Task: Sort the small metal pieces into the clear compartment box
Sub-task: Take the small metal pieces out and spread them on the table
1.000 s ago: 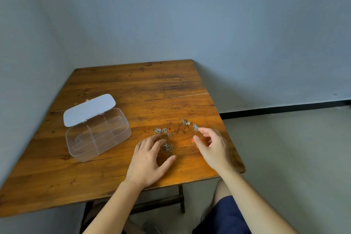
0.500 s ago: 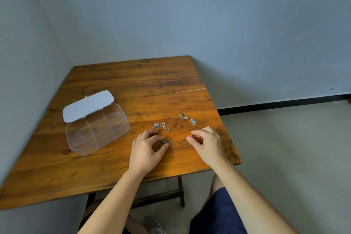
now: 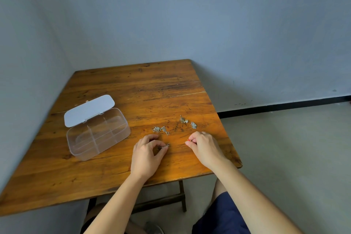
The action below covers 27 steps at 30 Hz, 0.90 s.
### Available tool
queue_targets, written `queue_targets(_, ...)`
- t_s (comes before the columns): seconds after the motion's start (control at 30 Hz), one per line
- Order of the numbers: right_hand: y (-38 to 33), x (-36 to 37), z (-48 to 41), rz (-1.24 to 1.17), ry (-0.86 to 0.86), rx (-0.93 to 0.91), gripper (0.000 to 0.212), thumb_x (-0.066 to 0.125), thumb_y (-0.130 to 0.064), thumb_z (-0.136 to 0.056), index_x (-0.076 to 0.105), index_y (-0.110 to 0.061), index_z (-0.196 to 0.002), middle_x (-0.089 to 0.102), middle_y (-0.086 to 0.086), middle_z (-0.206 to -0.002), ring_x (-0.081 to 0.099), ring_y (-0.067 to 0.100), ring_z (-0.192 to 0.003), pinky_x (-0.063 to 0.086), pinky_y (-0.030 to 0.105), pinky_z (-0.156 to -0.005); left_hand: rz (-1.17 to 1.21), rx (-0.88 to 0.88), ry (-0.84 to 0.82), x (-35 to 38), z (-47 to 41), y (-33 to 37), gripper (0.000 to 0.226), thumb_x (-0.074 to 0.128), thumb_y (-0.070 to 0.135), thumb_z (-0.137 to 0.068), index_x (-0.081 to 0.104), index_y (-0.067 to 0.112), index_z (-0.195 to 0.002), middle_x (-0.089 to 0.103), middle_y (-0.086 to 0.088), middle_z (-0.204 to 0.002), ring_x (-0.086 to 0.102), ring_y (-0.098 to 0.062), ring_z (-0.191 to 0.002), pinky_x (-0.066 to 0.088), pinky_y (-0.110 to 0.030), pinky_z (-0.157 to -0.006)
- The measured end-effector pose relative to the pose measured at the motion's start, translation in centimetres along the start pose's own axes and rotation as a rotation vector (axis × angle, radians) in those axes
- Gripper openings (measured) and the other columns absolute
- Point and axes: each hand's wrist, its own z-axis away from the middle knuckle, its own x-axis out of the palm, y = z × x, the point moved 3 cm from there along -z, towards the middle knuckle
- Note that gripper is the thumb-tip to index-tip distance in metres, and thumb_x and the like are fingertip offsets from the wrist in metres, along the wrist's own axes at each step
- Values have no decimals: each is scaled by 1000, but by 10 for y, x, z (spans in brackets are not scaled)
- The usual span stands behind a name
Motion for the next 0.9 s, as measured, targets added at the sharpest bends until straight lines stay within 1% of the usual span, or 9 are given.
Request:
queue_targets(0.1, 1, -2, 1, -32, -13, -36, 31, 62, -35, -95, 68, -13, -117, 67, 6, -110, 61, 19, -100, 50, 29, -85, 34, 1, 16, -2, 2, 0, 13, 71, 37, -87, 75, 29, -97, 63, 7, -128, 52, -14, -123, 42, -44, -107)
queue_targets(0.17, 2, -4, 2, -49, -37, -52, 31, 62, -35, -95, 69, -14, -117, 67, 4, -110, 61, 17, -99, 49, 26, -84, 73, 4, 29, -4, 2, -1, 11, 73, 32, -86, 75, 27, -96, 66, 7, -122, 54, -12, -121, 45, -41, -104)
queue_targets(0.27, 1, -7, 2, -54, -78, -69, 30, 61, -34, -96, 68, -14, -118, 66, 3, -112, 61, 14, -99, 48, 23, -83, 115, 13, 34, -7, 4, -2, 10, 74, 29, -86, 74, 25, -95, 69, 7, -113, 57, -12, -120, 45, -37, -103)
queue_targets(0.37, -3, -7, 2, -39, -104, -80, 28, 58, -33, -98, 65, -15, -118, 64, 4, -114, 60, 15, -101, 48, 24, -86, 169, 5, 36, -13, 6, -3, 7, 74, 26, -86, 73, 25, -93, 69, 10, -105, 60, -12, -112, 48, -36, -99)
queue_targets(0.5, -5, -8, 3, -22, -120, -70, 26, 57, -32, -99, 65, -14, -116, 63, 5, -114, 59, 17, -104, 48, 27, -87, 216, -21, 52, -23, 12, -8, 6, 73, 28, -87, 73, 26, -93, 70, 11, -98, 62, -7, -97, 52, -33, -89)
queue_targets(0.6, -7, -8, 1, -17, -133, -45, 26, 57, -32, -99, 65, -13, -115, 63, 7, -115, 59, 19, -105, 49, 30, -89, 243, -48, 47, -31, 17, -17, 8, 72, 30, -87, 72, 26, -94, 70, 11, -96, 63, -6, -95, 54, -33, -87)
queue_targets(0.73, -13, -6, -2, -1, -123, -20, 27, 59, -31, -98, 67, -9, -112, 65, 9, -114, 62, 22, -105, 48, 27, -85, 279, -80, 44, -41, 20, -26, 8, 70, 31, -88, 72, 28, -96, 71, 11, -96, 64, -8, -96, 56, -35, -88)
queue_targets(0.9, -16, -6, 0, -8, -120, -17, 27, 60, -32, -97, 67, -10, -110, 65, 7, -112, 62, 20, -103, 50, 26, -83, 319, -99, 61, -46, 25, -30, 7, 70, 28, -89, 71, 27, -95, 71, 12, -95, 65, -5, -95, 56, -29, -87)
